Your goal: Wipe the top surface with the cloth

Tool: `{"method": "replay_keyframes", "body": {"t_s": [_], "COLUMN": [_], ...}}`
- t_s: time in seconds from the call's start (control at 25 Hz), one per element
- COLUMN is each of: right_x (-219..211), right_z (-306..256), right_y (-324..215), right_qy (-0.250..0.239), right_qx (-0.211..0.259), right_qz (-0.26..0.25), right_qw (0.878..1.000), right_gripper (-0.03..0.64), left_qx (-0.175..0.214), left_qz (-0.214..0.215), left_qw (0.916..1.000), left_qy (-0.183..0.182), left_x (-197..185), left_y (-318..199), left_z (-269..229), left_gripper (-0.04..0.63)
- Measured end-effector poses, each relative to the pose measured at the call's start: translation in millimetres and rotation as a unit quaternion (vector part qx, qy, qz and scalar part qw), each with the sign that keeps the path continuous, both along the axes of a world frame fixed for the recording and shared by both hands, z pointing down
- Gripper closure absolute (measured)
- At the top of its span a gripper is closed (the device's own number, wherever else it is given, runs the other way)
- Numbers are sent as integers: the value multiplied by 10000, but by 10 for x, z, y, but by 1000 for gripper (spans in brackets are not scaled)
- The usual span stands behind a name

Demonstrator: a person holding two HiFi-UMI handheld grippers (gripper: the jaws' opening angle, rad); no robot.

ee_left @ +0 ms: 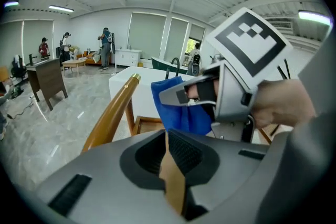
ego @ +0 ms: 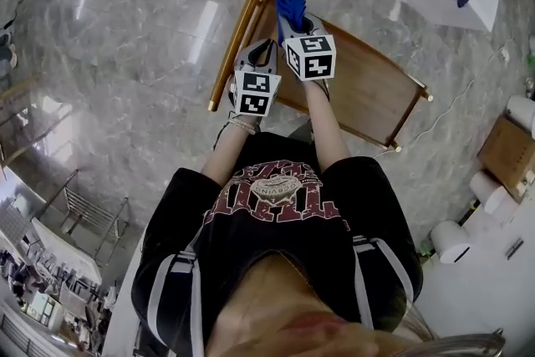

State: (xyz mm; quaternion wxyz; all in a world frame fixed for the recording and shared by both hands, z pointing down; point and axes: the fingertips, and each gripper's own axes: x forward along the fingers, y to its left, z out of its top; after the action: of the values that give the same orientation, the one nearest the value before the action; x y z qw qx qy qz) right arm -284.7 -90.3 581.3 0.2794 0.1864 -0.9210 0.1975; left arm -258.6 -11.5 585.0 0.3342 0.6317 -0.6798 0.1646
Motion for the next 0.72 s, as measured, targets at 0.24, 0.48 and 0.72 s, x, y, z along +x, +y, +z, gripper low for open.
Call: {"method": "replay_keyframes", "body": {"t_s": [0.24,0.48,0.72], "right_x": [-161,-287,-368], "right_z": [458,819,1021], "right_y": [23,54,71], "right_qy": [314,618,841], "right_qx": [-326,-530,-530], "right_qz": [-149,-259,-379], "right_qw": [9989,9963,9943], "right_gripper": [561,561,561], "left_qx": [-459,-835,-1148], "left_qz": [38,177,311], "left_qw": [9988,9958,9920], "left_qy": [174,333,433], "left_x": [98,175,320], "left_y": [131,187,260], "left_z": [417,737,975], "left_gripper": [545,545,545]}}
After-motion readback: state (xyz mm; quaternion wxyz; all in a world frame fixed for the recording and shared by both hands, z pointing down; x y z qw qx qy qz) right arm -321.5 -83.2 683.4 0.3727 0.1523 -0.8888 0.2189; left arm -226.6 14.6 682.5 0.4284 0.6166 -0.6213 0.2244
